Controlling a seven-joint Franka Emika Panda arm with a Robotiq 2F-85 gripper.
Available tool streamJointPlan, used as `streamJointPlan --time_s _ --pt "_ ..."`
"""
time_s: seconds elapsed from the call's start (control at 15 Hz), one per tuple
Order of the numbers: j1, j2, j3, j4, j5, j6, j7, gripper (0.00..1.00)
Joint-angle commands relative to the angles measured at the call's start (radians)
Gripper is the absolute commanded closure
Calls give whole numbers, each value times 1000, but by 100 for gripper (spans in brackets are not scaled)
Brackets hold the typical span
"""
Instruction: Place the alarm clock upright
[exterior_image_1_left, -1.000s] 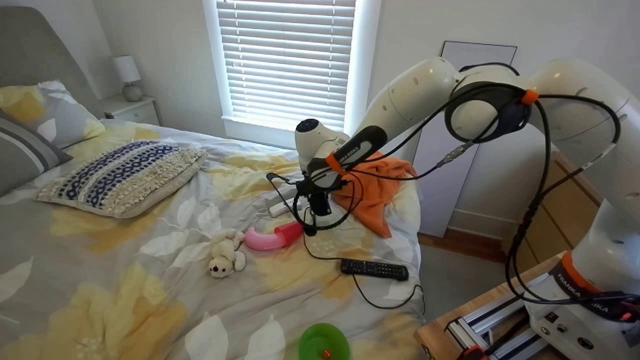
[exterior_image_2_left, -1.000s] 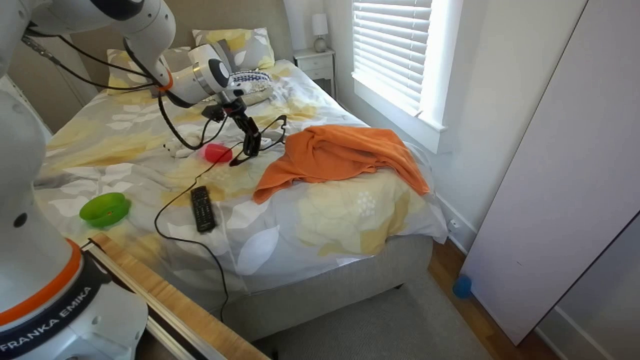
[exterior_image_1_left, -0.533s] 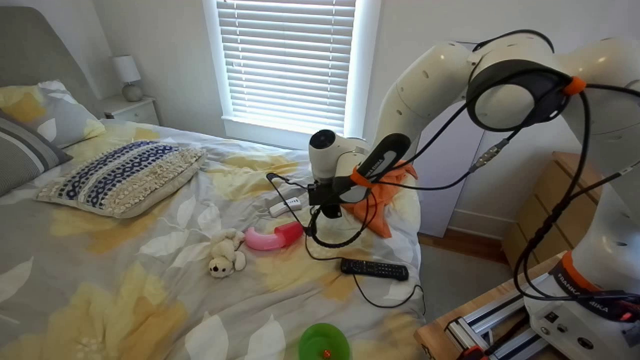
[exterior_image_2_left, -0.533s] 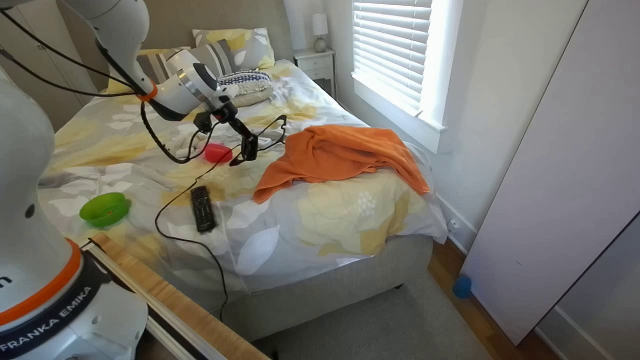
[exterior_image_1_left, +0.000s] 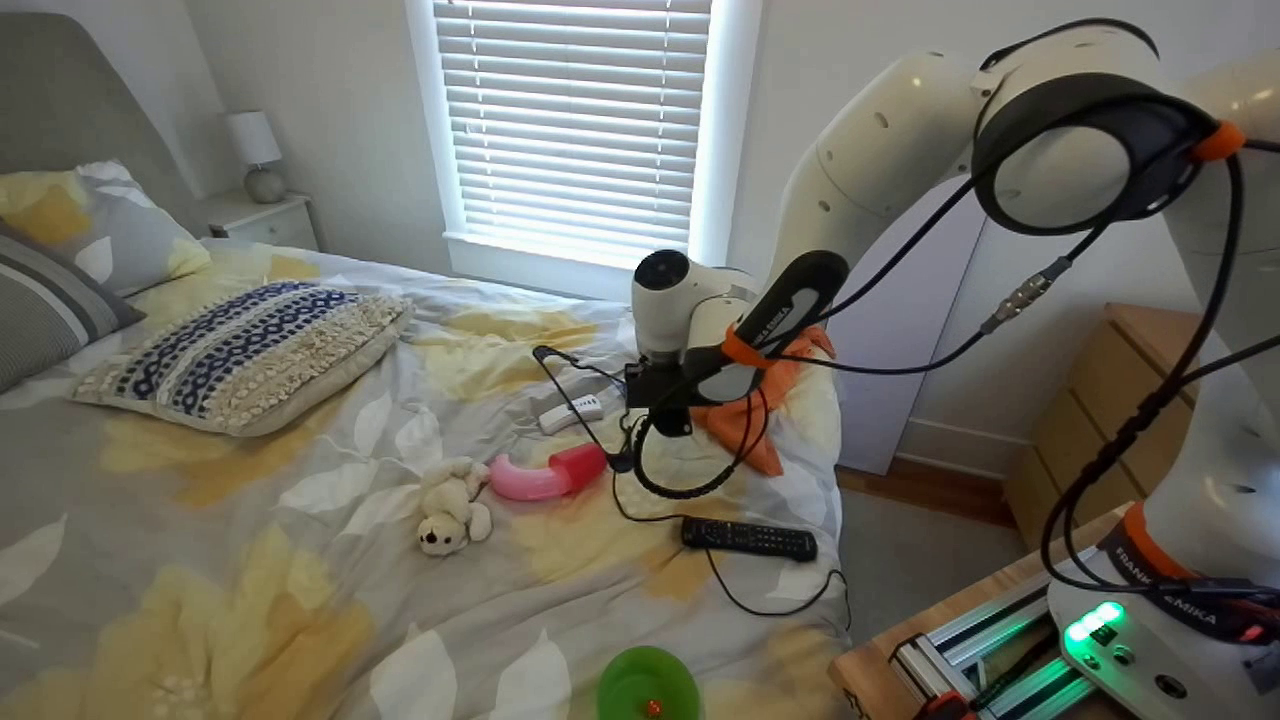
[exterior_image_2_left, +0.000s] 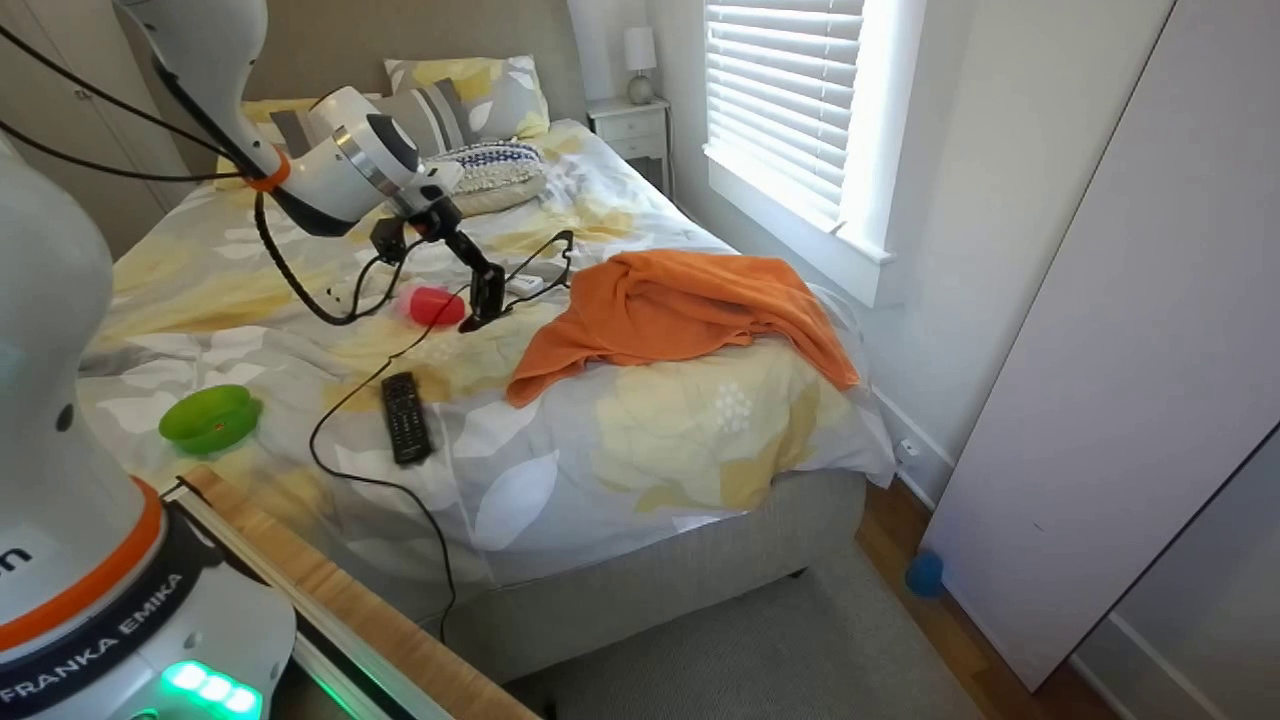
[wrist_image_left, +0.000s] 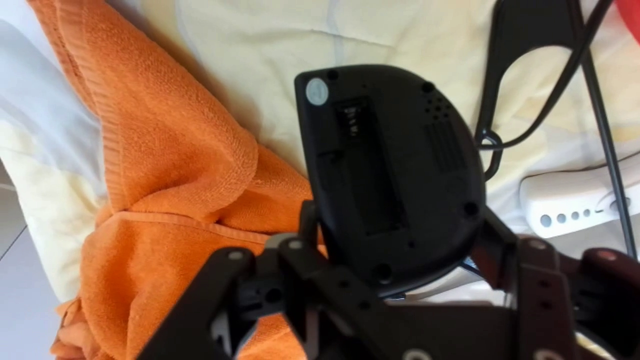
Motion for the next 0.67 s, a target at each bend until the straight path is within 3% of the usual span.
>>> streamJointPlan --time_s 0.0,0.13,0.33,0.6 --pt "17 27 -16 18 -31 -5 35 53" --pt "51 53 -38 15 -58 34 82 53" --pt "161 99 -137 12 -153 68 226 53" --pt "339 188 -314 6 -285 167 509 53"
